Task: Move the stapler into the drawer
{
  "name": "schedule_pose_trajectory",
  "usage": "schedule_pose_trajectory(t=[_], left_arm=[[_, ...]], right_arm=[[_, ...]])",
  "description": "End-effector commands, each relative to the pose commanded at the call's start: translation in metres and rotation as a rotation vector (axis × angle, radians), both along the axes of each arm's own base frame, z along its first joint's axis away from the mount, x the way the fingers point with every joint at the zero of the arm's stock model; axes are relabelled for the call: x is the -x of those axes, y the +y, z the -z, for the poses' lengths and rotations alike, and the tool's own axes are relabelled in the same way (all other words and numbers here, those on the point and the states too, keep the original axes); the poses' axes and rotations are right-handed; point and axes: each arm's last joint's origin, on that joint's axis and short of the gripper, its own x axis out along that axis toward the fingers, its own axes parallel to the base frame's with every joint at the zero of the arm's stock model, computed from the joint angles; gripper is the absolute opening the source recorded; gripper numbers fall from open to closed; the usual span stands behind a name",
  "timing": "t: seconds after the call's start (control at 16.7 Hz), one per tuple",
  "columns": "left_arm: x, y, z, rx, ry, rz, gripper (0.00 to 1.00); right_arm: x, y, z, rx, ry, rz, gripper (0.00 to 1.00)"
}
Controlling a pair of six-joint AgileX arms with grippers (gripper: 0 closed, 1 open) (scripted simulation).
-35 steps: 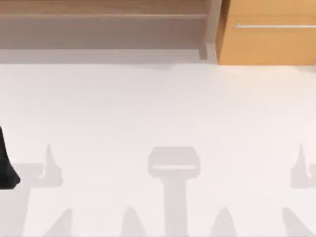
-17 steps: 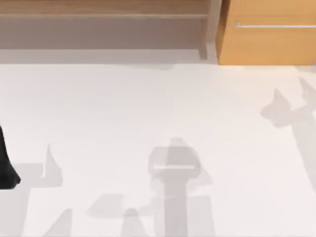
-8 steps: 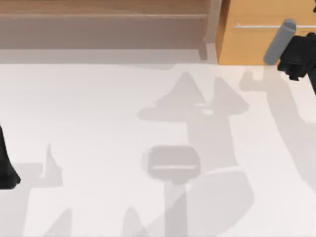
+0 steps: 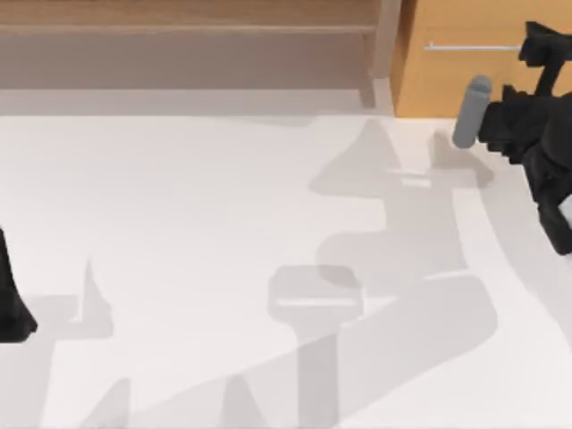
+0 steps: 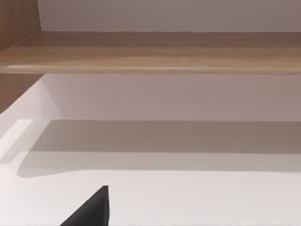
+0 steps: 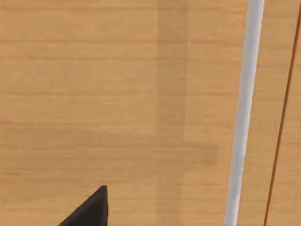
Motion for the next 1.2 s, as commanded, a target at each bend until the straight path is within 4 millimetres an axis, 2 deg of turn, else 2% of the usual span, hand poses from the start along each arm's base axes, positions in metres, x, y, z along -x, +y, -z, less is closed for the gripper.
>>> schedule_pose_trajectory(t=[0.3, 0.66, 0.96, 1.2], left_arm=[[0.0, 0.0, 0.0, 0.0, 0.0, 0.0, 1.0], [0.0, 0.0, 0.0, 0.0, 0.0, 0.0, 1.0], [0.0, 0.0, 0.0, 0.0, 0.0, 0.0, 1.0], [0.0, 0.0, 0.0, 0.0, 0.0, 0.0, 1.0]], right_arm=[[0.0, -0.002, 0.0, -0.001, 0.004, 0.003, 1.0], [-0.023, 0.0, 0.0, 0.0, 0.0, 0.0, 1.0], [-0.025, 0.0, 0.0, 0.0, 0.0, 0.0, 1.0], [-0.025, 0.0, 0.0, 0.0, 0.0, 0.0, 0.7]])
